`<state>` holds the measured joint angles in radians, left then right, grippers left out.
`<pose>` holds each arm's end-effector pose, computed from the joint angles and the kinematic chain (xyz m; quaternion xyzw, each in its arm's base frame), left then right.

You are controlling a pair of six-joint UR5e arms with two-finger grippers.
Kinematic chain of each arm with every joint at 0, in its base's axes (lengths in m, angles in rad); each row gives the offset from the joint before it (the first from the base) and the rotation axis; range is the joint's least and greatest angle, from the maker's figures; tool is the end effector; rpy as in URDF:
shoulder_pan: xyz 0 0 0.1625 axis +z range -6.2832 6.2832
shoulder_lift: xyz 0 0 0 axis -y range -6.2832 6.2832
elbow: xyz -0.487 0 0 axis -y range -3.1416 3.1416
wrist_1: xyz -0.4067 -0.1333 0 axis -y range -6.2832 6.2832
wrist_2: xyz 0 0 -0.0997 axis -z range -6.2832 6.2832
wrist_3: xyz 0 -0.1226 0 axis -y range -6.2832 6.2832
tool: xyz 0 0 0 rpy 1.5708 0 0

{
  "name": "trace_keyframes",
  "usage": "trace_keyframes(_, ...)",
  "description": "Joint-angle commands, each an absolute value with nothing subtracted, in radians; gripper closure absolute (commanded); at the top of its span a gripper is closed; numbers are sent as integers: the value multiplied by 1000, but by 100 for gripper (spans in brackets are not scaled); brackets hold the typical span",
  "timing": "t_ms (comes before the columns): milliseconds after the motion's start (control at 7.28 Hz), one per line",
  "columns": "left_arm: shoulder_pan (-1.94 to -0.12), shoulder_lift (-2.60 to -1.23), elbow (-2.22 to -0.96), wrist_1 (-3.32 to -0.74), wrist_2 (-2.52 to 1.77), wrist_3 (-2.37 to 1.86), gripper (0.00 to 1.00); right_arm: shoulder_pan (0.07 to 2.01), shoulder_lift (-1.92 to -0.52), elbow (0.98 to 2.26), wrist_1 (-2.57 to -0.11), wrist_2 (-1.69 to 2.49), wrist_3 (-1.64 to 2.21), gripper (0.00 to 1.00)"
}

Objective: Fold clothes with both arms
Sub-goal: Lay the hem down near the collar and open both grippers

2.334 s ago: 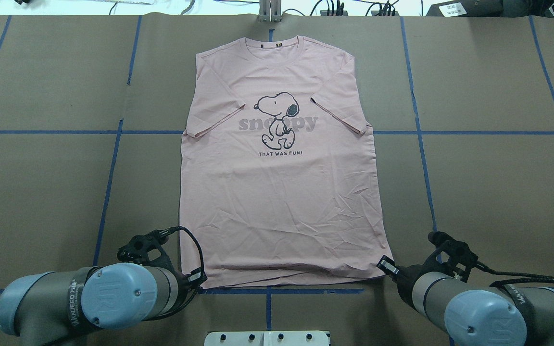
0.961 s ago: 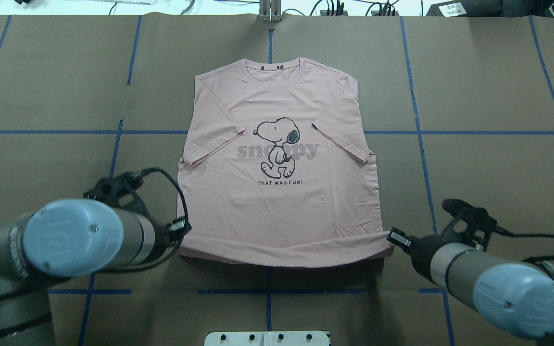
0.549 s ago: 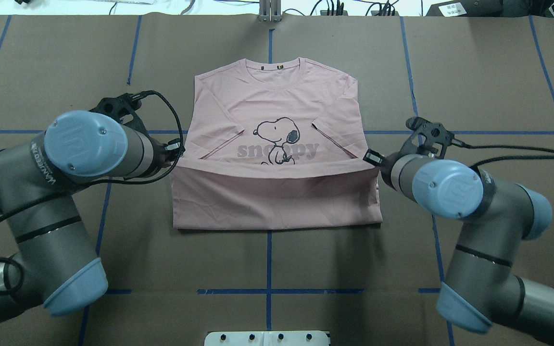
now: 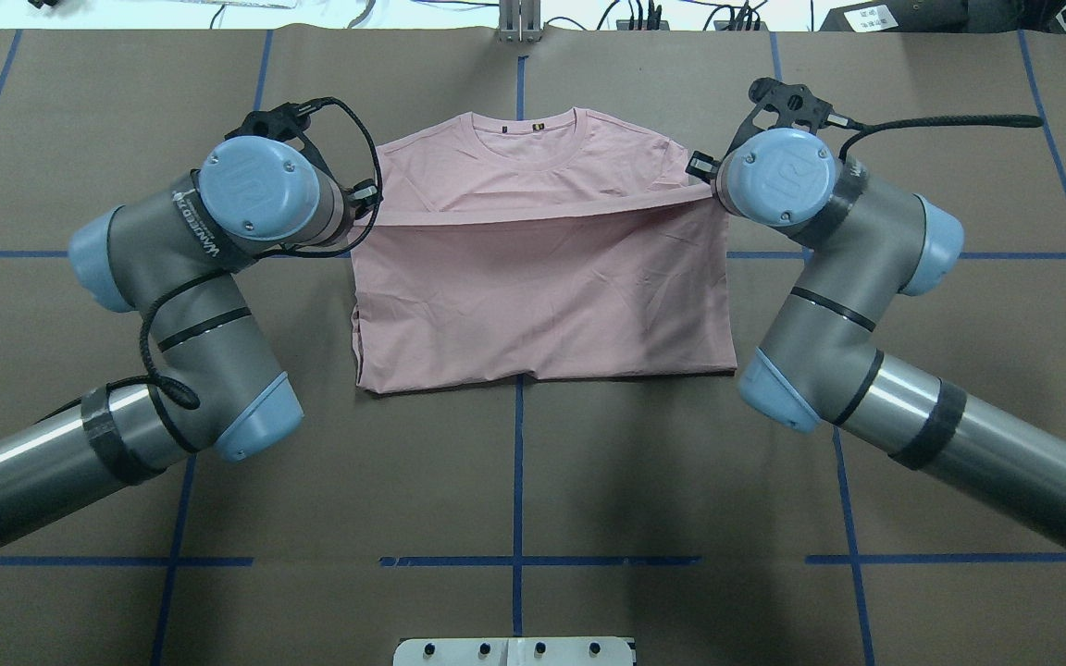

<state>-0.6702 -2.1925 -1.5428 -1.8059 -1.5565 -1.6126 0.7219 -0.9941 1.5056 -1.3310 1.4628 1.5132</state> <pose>0.5262 -0.5894 0.3402 0.1307 0.3809 -0.3217 0.8569 -0.4858 -0.6229 0.3927 0.1856 -0.3198 0.3216 0.8717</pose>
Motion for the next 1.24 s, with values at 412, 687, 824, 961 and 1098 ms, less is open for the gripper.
trace_keyframes(412, -703, -2295, -1321, -1917, -1456, -1534, 100, 750, -821, 1245, -1324, 1474, 1502, 100)
trace_keyframes(687, -706, -2302, -1249, -2020, -1454, -1534, 100, 750, -790, 1192, -1322, 1474, 1500, 100)
trace_keyframes(824, -707, -2303, -1249, -2022, -1454, -1534, 100, 756, -766, 1163, -1322, 1474, 1500, 100)
trace_keyframes(961, -706, -2303, -1249, -2023, -1454, -1535, 100, 756, -762, 1151, -1321, 1474, 1500, 100)
trace_keyframes(1098, -707, -2301, -1247, -2023, -1454, -1534, 100, 761, -762, 1140, -1312, 1473, 1500, 100)
